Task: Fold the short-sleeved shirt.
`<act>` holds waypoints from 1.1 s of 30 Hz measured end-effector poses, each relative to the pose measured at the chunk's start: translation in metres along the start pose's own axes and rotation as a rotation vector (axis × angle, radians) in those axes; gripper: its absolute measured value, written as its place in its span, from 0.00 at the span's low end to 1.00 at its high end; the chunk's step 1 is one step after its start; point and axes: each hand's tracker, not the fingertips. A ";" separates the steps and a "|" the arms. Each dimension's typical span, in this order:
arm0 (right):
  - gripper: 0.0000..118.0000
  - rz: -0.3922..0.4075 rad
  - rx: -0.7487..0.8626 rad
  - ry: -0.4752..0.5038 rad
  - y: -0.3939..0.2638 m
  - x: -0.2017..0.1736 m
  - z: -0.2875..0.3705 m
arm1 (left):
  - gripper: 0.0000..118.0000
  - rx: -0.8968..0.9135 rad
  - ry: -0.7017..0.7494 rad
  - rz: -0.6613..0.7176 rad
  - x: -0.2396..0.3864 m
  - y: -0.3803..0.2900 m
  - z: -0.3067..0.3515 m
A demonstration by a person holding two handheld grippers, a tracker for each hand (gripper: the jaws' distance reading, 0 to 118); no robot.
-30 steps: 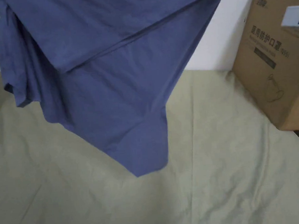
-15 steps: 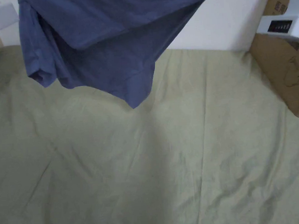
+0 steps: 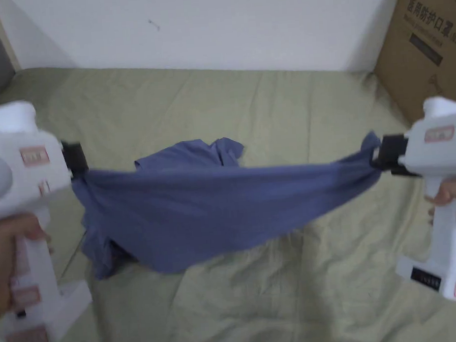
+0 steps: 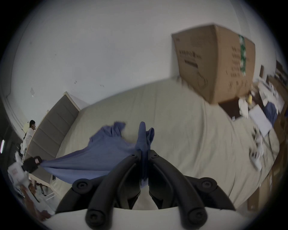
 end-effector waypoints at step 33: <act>0.98 0.218 0.298 -0.193 -0.116 0.015 0.111 | 0.94 0.231 0.110 -0.159 0.039 -0.085 0.084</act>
